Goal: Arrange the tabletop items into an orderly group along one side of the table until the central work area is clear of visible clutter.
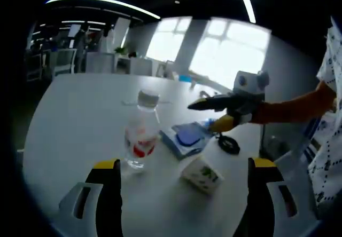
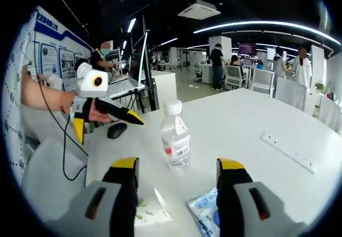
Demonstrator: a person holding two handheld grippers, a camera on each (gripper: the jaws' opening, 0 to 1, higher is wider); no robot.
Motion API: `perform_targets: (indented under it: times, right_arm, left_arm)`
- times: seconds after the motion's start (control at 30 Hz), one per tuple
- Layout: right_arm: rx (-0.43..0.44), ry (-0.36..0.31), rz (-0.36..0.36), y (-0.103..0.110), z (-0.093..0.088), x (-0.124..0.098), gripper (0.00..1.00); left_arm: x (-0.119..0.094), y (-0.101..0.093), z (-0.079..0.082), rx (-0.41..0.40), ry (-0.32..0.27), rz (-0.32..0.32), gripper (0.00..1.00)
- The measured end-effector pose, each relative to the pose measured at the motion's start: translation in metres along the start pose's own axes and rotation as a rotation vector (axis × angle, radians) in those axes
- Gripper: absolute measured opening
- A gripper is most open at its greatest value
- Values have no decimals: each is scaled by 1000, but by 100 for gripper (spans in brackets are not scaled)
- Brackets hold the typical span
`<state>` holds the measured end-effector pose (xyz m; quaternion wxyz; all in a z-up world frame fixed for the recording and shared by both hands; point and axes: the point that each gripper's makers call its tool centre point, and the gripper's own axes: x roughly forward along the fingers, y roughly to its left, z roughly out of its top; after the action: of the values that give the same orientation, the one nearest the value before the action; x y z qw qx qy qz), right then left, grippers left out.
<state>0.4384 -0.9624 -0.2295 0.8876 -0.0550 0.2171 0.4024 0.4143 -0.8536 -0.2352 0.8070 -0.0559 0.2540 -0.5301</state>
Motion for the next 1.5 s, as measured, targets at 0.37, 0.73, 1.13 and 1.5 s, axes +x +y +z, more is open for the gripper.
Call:
perform_targets:
  times: [0.37,0.73,1.13,1.5]
  right_arm:
    - [-40,80,81,11,-17,-4,56]
    - [-38,148,159,20,-34,-2,53]
    - [-47,291,280,33,-65,5,46]
    - [-27,358,376,38,-73,8,34]
  left_arm:
    - [-7,-3,1,-8,-10,16,96]
    - [-10,-7,-3,-12,-12,25,96]
    - [-11,-9,-5,-20,-16,29,95]
    - [-14,-8,-9,-29,-18,38,94]
